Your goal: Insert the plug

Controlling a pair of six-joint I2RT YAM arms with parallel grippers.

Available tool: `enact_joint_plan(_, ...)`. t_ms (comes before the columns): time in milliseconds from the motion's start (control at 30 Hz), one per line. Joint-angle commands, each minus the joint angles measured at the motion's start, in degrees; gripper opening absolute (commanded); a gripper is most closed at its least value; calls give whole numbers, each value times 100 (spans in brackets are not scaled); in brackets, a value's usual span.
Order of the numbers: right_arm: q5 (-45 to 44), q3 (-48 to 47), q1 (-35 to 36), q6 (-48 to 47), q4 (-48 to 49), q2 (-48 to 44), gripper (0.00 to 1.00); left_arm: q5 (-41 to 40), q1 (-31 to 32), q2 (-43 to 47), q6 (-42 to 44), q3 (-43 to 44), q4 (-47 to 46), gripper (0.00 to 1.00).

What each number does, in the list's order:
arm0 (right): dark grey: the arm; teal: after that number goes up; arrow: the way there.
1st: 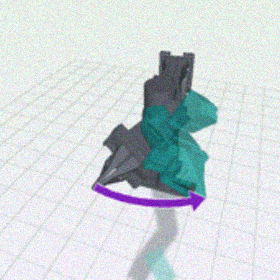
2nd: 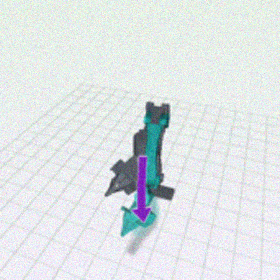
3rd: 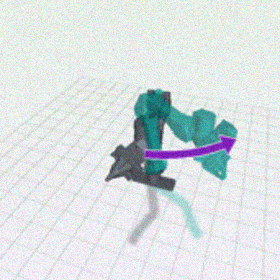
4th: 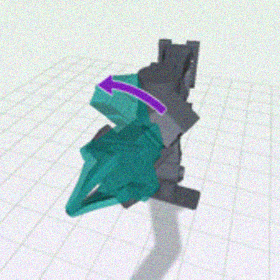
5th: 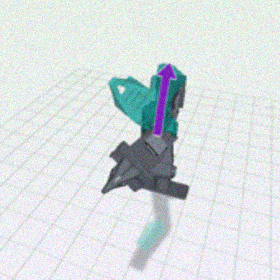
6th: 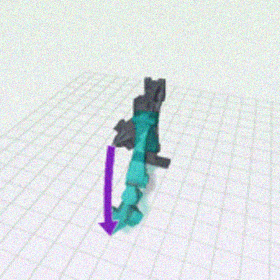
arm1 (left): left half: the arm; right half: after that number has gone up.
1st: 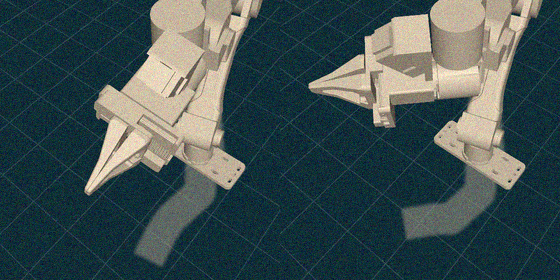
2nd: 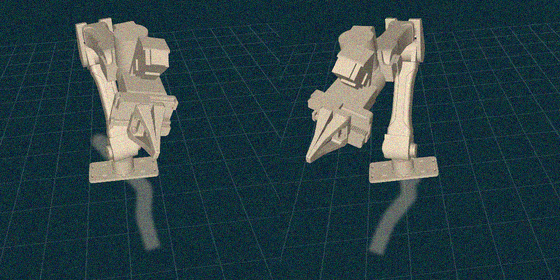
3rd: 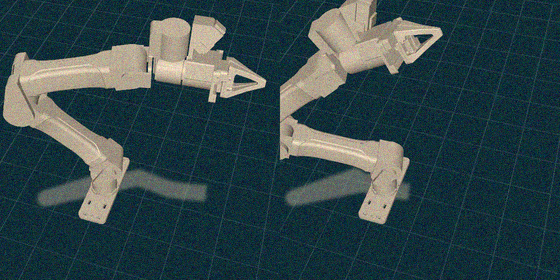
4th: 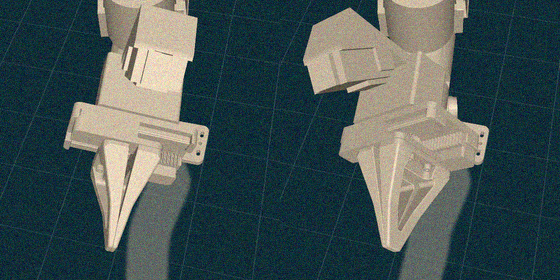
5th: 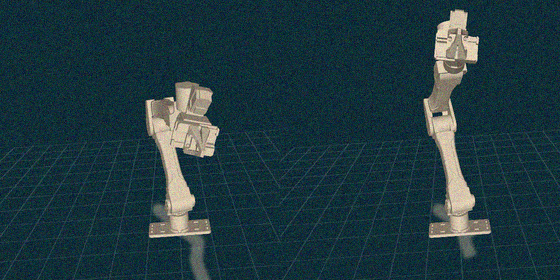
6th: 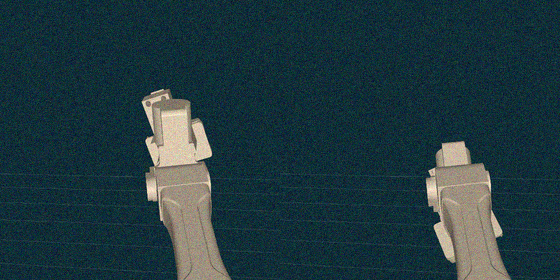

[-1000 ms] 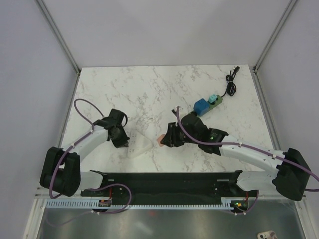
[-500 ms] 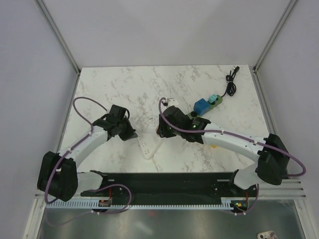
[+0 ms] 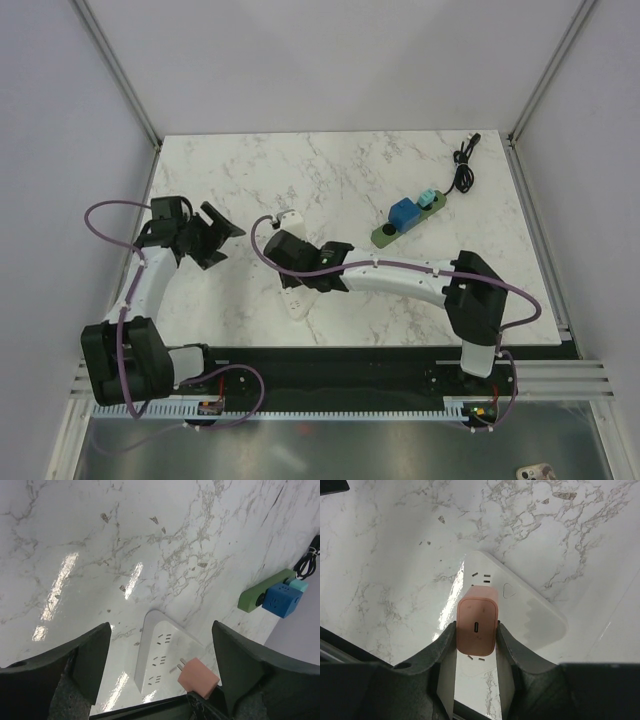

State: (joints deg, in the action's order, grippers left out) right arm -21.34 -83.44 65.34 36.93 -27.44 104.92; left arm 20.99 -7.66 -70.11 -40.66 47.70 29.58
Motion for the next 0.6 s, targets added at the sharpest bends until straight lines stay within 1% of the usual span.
enact_joint_plan(0,-204,-383,49,-220,-112,160,0,634,1,-169,365,-68,-242,89)
enact_joint_plan(233,-90,-647,66,-414,-262,450,0,441,10,-460,797,-147,-269,92)
enact_joint_plan(333,16,-735,67,-476,-271,555,0,511,-16,-486,806,-147,-260,92)
enact_joint_plan(400,51,-814,67,-581,-375,608,0,423,-16,-495,753,-138,-269,92)
enact_joint_plan(433,43,-936,75,-634,-428,704,0,258,-16,-513,718,-138,-243,92)
enact_joint_plan(567,182,-1525,67,-959,-1078,1029,0,265,-86,-583,648,-191,-207,92)
